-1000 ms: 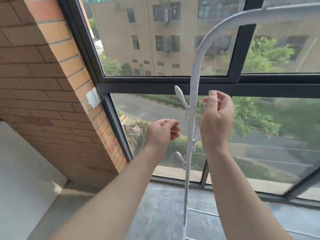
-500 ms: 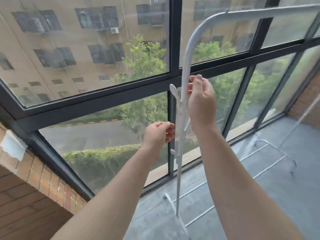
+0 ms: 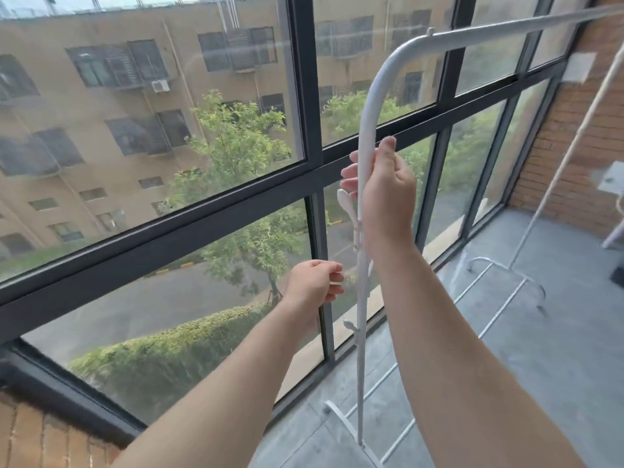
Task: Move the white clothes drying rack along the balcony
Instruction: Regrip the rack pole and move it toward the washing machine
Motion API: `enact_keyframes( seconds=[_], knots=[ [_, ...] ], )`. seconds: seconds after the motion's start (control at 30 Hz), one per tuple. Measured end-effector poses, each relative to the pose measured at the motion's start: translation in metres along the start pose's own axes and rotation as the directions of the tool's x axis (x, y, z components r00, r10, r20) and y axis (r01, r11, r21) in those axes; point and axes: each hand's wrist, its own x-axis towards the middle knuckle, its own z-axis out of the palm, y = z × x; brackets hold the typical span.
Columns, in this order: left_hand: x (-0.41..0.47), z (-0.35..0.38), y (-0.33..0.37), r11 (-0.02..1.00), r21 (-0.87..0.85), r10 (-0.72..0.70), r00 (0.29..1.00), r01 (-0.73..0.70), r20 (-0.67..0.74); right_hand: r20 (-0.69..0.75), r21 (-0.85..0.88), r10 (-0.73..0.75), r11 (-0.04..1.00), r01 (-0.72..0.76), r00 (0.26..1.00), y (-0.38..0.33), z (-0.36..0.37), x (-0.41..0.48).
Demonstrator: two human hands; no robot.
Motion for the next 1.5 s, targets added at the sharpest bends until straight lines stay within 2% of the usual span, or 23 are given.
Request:
enact_keyframes(
  seconds=[0.17,0.3,0.37,0.57,0.67,0.77,0.9,1.03,1.17,1.33,1.4,1.5],
  knots=[
    [0.017,0.007,0.009,0.995,-0.007,-0.100,0.980,0.103,0.173,-0.023,0.039,0.048,0.998,-0.047,0.999,0.003,0.010,0.009],
    [0.031,0.023,0.023,0.993,0.114,-0.033,0.956,0.000,0.291,-0.078,-0.034,0.077,0.996,-0.079,0.994,0.000,0.017,0.012],
    [0.036,0.030,0.026,0.990,0.129,-0.001,0.930,-0.050,0.367,-0.138,-0.055,0.061,0.996,-0.069,0.989,0.000,0.021,0.014],
    [0.056,0.034,0.017,0.999,0.037,-0.003,0.812,-0.023,0.583,-0.254,-0.091,-0.036,0.996,0.013,0.967,0.006,0.033,0.016],
    [0.065,0.042,0.010,1.000,0.021,-0.027,0.796,0.018,0.605,-0.255,-0.121,-0.091,0.991,0.062,0.963,0.012,0.036,0.019],
    [0.070,0.047,0.005,1.000,0.003,0.015,0.751,-0.022,0.660,-0.308,-0.082,-0.120,0.992,0.099,0.944,0.017,0.040,0.023],
    [0.074,0.047,0.005,0.996,-0.030,-0.040,0.717,0.084,0.696,-0.356,-0.047,-0.138,0.990,0.130,0.924,0.021,0.044,0.024],
    [0.074,0.042,0.008,0.991,-0.013,-0.082,0.675,0.134,0.733,-0.382,-0.096,-0.109,0.992,0.078,0.918,0.023,0.047,0.020],
    [0.074,0.038,0.008,0.991,0.044,-0.118,0.658,0.129,0.743,-0.394,-0.059,-0.076,0.997,0.058,0.916,0.021,0.045,0.017],
    [0.078,0.041,0.001,0.961,0.218,-0.277,0.636,0.172,0.720,-0.375,-0.062,-0.078,0.996,0.059,0.924,0.020,0.042,0.017],
    [0.081,0.043,0.001,0.915,0.325,-0.401,0.613,0.237,0.681,-0.380,-0.067,-0.081,0.996,0.060,0.921,0.020,0.040,0.017],
    [0.087,0.042,-0.004,0.806,0.473,-0.590,0.543,0.355,0.597,-0.374,-0.074,-0.083,0.995,0.059,0.924,0.020,0.040,0.015]
  ],
)
